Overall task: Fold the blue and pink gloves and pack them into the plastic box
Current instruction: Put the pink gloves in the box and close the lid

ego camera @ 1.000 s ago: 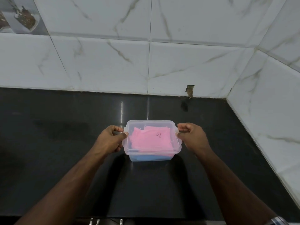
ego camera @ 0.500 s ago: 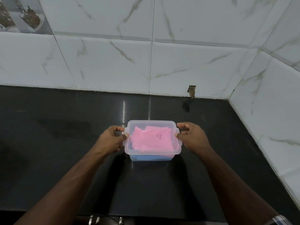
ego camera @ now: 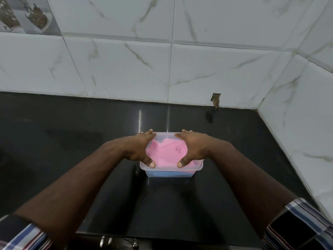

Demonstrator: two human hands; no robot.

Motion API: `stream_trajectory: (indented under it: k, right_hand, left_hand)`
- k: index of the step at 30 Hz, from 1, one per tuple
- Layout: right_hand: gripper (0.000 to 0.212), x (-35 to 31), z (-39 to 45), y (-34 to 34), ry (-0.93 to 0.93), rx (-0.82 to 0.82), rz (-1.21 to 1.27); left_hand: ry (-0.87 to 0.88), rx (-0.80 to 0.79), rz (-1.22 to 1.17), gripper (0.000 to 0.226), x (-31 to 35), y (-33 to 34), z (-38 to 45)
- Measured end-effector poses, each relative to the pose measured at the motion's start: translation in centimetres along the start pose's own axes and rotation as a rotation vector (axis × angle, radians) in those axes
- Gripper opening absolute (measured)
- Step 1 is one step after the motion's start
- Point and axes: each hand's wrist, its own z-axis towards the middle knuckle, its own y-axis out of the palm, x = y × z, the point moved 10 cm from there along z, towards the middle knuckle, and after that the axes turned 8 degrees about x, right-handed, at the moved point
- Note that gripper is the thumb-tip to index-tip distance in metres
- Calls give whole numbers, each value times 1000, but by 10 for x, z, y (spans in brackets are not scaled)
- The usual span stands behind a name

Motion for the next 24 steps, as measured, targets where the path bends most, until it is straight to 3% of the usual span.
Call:
stream_trajectory:
  k: [8, 13, 24]
  right_hand:
    - [115, -5, 4, 5, 6, -12, -53]
    - [118, 6, -7, -5, 21, -32, 81]
    - [123, 33, -17, 2, 86, -51, 66]
  left_hand:
    - [-17, -25, 11, 121, -8, 6, 4]
    - [2, -10, 10, 122, -6, -2, 2]
    - [-39, -61, -5, 132, -17, 3, 4]
